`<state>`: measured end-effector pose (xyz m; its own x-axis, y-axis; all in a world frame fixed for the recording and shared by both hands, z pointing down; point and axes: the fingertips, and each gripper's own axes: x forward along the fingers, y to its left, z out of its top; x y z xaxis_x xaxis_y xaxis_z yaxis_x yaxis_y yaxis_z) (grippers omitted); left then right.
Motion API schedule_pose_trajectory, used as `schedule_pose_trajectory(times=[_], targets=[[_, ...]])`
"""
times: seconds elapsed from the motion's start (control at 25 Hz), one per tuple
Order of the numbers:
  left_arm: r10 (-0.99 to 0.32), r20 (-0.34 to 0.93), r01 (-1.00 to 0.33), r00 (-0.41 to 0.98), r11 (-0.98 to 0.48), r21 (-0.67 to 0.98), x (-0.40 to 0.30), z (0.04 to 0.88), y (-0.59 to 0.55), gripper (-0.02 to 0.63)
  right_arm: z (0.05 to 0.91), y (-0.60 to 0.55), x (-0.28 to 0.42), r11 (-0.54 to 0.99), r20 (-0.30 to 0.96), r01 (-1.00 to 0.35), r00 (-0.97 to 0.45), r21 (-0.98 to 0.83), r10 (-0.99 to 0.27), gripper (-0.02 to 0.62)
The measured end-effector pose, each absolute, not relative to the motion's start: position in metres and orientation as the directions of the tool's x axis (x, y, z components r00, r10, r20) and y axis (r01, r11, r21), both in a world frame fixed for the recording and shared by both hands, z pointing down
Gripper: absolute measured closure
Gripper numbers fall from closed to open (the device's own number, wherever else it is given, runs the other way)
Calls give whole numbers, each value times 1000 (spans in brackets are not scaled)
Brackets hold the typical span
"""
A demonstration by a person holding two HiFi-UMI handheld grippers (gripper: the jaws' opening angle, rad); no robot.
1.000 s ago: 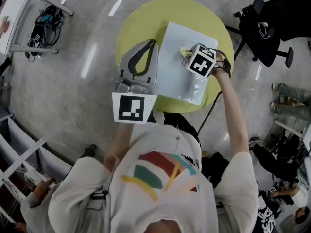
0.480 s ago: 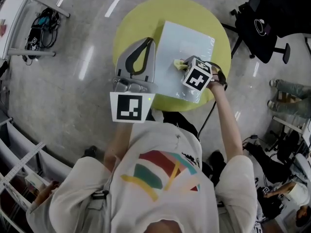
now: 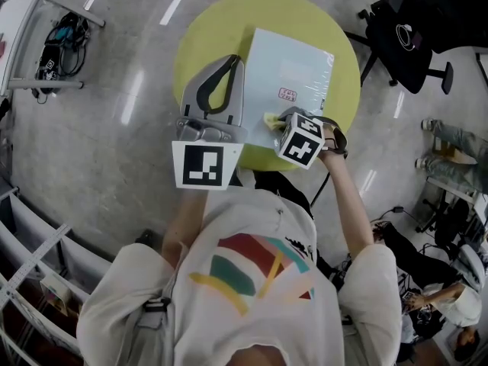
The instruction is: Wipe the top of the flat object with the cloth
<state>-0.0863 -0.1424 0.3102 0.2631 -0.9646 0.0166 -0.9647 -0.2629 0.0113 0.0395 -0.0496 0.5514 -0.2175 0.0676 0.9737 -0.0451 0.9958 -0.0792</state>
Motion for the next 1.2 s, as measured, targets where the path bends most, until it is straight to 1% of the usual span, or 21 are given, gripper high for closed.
schedule_pose_trajectory(times=[0.2,0.6,0.92,1.04,1.2], targets=[[-965,16,-966,260,-260,14,-87,310,-140,589,552,-26,35,993,967,-33,-233,-114,103,569],[-966,5,-966,258,-258,20,-88,309,-139,589,551,14,35,983,961,-11,-212,-182,175,569],[-965,2,-965,262,-262,11,-89,308,-138,589,551,27,31,979,953,-17,-233,-204,195,569],[-966,4,-966,259,-259,9,-90,307,-139,589,543,12,33,983,953,-32,-251,-182,169,569],[-969,1,-969,246,-245,17,-95,307,-140,589,515,-47,27,994,954,-69,-295,-83,59,569]])
